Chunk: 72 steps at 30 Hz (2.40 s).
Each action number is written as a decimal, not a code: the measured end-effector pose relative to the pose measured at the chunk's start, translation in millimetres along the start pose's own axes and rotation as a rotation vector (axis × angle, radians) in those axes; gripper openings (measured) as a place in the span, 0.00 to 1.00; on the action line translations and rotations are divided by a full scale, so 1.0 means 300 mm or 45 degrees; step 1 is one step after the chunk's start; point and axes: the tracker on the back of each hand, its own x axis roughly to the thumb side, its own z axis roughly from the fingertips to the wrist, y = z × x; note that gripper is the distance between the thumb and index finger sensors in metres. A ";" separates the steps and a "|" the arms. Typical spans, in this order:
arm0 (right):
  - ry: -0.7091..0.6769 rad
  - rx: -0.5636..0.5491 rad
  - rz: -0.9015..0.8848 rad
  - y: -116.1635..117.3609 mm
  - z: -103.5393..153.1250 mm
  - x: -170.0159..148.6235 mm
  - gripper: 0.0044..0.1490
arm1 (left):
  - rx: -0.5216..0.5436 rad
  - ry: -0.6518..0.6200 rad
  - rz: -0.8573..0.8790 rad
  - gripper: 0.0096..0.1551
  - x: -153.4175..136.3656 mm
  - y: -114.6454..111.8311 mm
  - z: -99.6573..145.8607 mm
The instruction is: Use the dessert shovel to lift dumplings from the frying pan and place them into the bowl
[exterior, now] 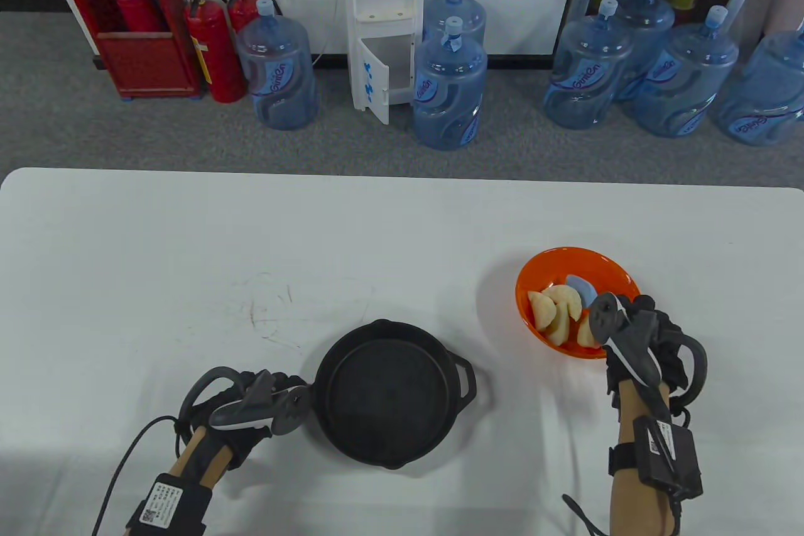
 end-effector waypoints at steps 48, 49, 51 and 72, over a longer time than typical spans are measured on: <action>-0.802 -0.008 -0.312 -0.120 0.472 0.418 0.25 | -0.010 0.012 -0.010 0.31 0.005 0.003 0.001; -0.811 -0.015 -0.286 -0.117 0.478 0.426 0.25 | -0.008 0.012 -0.011 0.31 0.006 0.003 0.000; -0.828 -0.038 -0.255 -0.111 0.487 0.442 0.24 | -0.003 0.010 -0.013 0.31 0.006 0.003 0.000; -0.952 -0.131 -0.106 -0.074 0.560 0.596 0.23 | -0.002 0.019 -0.023 0.31 0.011 0.005 0.001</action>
